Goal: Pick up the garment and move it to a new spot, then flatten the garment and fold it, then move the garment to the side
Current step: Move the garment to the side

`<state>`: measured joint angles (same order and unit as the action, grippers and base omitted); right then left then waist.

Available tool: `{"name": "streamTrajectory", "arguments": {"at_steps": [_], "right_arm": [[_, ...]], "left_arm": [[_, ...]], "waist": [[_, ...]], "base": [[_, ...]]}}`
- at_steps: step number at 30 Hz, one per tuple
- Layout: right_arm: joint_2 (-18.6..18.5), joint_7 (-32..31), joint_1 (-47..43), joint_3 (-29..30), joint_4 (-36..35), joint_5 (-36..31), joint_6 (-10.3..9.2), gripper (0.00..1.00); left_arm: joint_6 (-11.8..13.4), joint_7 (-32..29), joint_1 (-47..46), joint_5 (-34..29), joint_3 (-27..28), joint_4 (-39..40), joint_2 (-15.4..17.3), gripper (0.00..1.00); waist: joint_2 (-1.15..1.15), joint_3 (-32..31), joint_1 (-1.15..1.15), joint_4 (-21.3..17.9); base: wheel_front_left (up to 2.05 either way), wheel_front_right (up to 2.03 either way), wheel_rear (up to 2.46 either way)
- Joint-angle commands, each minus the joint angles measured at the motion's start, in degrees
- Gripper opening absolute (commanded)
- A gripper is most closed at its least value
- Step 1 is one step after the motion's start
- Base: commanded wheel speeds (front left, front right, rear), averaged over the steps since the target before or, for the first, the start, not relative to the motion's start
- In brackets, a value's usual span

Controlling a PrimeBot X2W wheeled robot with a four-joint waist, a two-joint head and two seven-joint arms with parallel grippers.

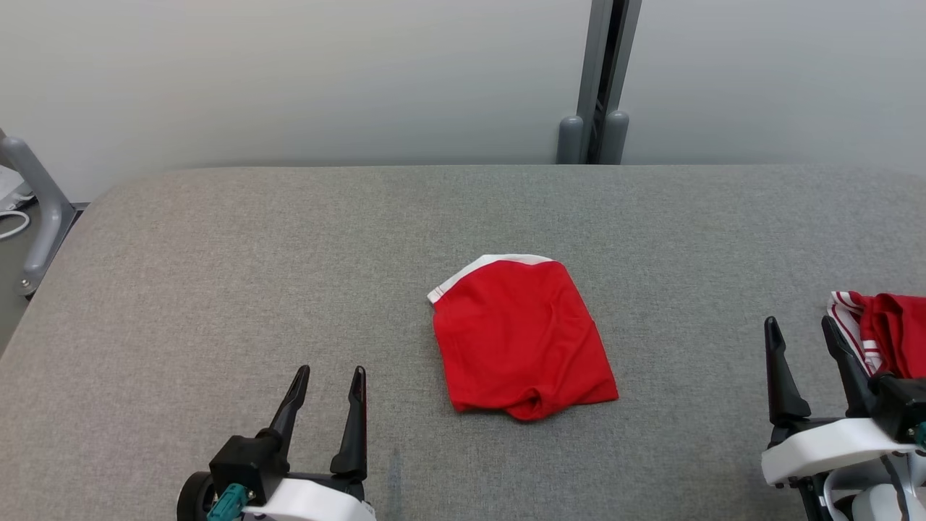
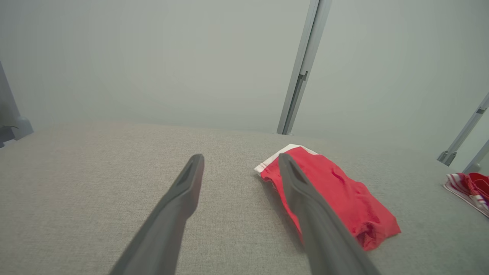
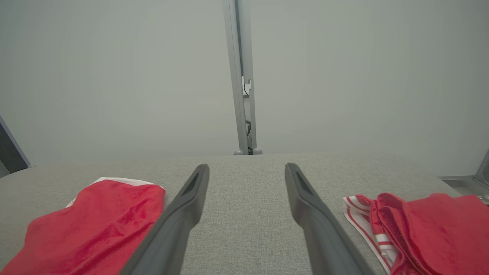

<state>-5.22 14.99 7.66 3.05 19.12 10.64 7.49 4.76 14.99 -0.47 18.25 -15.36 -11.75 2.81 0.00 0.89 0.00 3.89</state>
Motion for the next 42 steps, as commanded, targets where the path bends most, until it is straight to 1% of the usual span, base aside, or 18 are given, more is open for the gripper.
{"name": "streamTrajectory", "arguments": {"at_steps": [1, 5, 6, 10, 14, 15, 16, 18, 19, 20, 21, 23, 24, 26, 31, 35, 41, 42], "right_arm": [[-0.1, 0.3, -0.2, 0.2, 0.1, -0.1, 0.0, 1.0], [0.0, 0.3, 0.4, 0.1, 0.7, -0.1, 0.0, 1.0], [-0.3, 0.3, 1.9, -1.0, 1.7, 1.7, 0.0, 1.0], [-2.6, 0.3, 5.5, -5.3, 5.9, 4.2, 0.0, 1.0], [-4.9, -3.4, 11.1, -11.4, 10.2, 10.7, 0.0, 1.0], [-5.4, -5.0, 12.5, -13.0, 11.1, 13.1, 0.0, 1.0], [-6.7, -8.3, 15.1, -16.3, 12.5, 17.7, 0.0, 1.0], [-7.9, -12.3, 17.6, -19.3, 13.6, 22.7, 0.0, 1.0], [-9.1, -16.4, 19.8, -21.6, 14.5, 28.1, 0.0, 1.0], [-9.5, -18.5, 20.6, -22.5, 15.0, 30.8, 0.0, 1.0], [-9.5, -18.5, 20.6, -22.5, 15.0, 30.8, 0.0, 1.0], [-9.6, -23.6, 21.7, -23.2, 15.8, 37.7, 0.0, 1.0], [-10.7, -28.5, 22.8, -24.5, 15.6, 42.7, 0.0, 1.0], [-11.7, -31.7, 23.5, -25.1, 15.7, 46.6, 0.0, 1.0], [-13.2, -35.9, 24.9, -26.8, 17.5, 51.6, 0.0, 1.0], [-11.9, -40.7, 25.6, -28.1, 19.2, 55.9, -0.01, 1.0], [-11.8, -42.0, 27.7, -31.6, 20.0, 57.3, -0.01, 1.0], [-11.9, -41.9, 28.0, -32.3, 20.2, 56.9, -0.01, 0.77]], "left_arm": [[-0.1, 0.2, 0.2, 0.1, 0.1, 0.0, 0.2, 1.0], [-0.2, 0.2, -1.1, -0.2, 0.0, 0.1, 0.2, 1.0], [-0.4, 0.2, -1.7, -0.3, -0.2, 0.4, 0.2, 1.0], [-0.5, 0.2, -3.4, -0.5, -0.8, 0.6, 0.2, 1.0], [-0.4, 0.2, -4.6, 0.0, -1.5, 0.6, 0.3, 1.0], [-0.4, 0.2, -5.0, 0.1, -1.7, 0.6, 0.3, 1.0], [-0.4, 0.2, -5.6, 0.3, -2.1, 0.5, 0.2, 1.0], [-0.4, 0.2, -6.1, 0.5, -2.5, 0.5, 0.3, 1.0], [-0.3, 0.2, -6.8, 0.8, -3.0, 0.5, 0.2, 1.0], [-0.2, 0.2, -7.2, 1.0, -3.3, 0.6, 0.2, 1.0], [-0.2, 0.2, -7.2, 1.0, -3.3, 0.6, 0.2, 1.0], [0.0, 0.2, -7.6, 1.1, -3.8, 0.5, 0.2, 1.0], [0.1, 0.2, -7.8, 1.3, -4.3, 0.3, 0.3, 1.0], [0.4, 0.2, -8.2, 1.3, -4.5, 0.3, 0.2, 1.0], [0.6, 0.2, -8.3, 1.5, -4.7, 0.3, 0.2, 1.0], [0.6, 0.2, -8.3, 1.4, -5.3, -0.2, 0.2, 1.0], [0.8, 0.2, -8.9, 0.9, -6.7, -0.8, 0.2, 1.0], [0.8, 0.2, -9.1, 0.9, -6.7, -0.7, 0.2, 1.0]], "waist": [[0.0, 0.1, 0.0, 0.1], [0.0, 1.2, 0.0, 0.7], [0.0, 2.8, 0.0, 1.2], [0.0, 5.7, 0.0, 2.3], [0.0, 8.0, 0.0, 3.1], [0.0, 8.6, 0.0, 3.3], [0.0, 9.4, 0.0, 3.9], [0.0, 10.3, 0.0, 4.5], [0.0, 11.0, 0.0, 5.2], [0.0, 11.3, 0.0, 5.6], [0.0, 11.3, 0.0, 5.6], [0.0, 11.8, 0.0, 6.4], [0.0, 12.2, 0.0, 7.3], [0.0, 12.5, 0.0, 8.0], [0.0, 13.1, 0.0, 9.7], [0.0, 13.4, 0.0, 10.6], [0.0, 13.9, 0.0, 12.1], [0.0, 13.9, 0.0, 12.3]], "base": [[0.0, 0.0, 0.0], [0.0, 0.0, 0.0], [0.0, 0.0, 0.0], [0.0, 0.0, 0.0], [0.0, 0.0, 0.0], [0.0, 0.0, 0.0], [0.0, 0.0, 0.0], [0.0, 0.0, 0.0], [0.0, 0.0, 0.0], [0.0, 0.0, 0.0], [0.0, 0.0, 0.0], [0.0, 0.0, 0.0], [0.0, 0.0, 0.0], [0.0, 0.0, 0.0], [0.0, 0.0, 0.0], [0.0, 0.0, 0.0], [0.0, 0.0, 0.0], [0.0, 0.0, 0.0]]}}
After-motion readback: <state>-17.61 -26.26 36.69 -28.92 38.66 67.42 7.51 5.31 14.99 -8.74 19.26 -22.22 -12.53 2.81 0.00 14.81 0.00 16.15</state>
